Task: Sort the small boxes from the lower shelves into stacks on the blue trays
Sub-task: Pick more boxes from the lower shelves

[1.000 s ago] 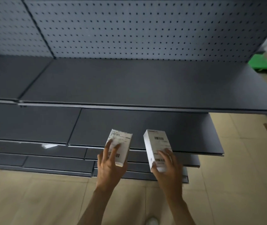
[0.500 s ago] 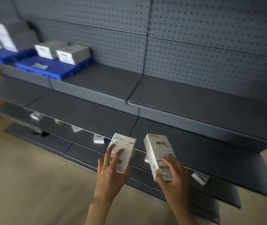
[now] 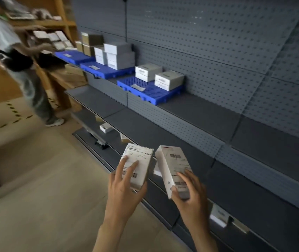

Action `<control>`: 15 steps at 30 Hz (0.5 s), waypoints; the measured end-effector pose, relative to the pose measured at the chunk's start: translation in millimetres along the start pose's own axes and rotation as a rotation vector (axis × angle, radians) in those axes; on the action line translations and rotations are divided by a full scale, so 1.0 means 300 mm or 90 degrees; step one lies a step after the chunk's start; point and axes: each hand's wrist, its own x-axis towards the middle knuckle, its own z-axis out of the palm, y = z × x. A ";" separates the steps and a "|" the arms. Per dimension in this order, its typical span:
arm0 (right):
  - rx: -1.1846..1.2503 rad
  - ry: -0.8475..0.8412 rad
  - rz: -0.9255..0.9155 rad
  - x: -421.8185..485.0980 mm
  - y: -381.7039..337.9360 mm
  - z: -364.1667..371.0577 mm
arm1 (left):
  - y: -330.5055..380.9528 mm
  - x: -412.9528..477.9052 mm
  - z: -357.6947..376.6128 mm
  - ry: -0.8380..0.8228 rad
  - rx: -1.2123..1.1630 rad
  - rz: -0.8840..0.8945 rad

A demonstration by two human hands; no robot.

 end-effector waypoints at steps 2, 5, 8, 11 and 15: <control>0.020 -0.014 -0.021 0.069 -0.046 0.068 | -0.048 0.053 -0.027 0.024 0.013 -0.020; 0.045 -0.030 -0.047 0.181 -0.112 0.174 | -0.114 0.150 -0.069 0.061 0.036 -0.039; 0.080 -0.029 -0.072 0.314 -0.181 0.273 | -0.173 0.270 -0.110 0.084 0.056 -0.051; 0.113 -0.021 -0.092 0.464 -0.245 0.367 | -0.234 0.413 -0.150 0.097 0.082 -0.049; 0.127 -0.009 -0.116 0.677 -0.316 0.467 | -0.303 0.638 -0.200 0.107 0.110 -0.042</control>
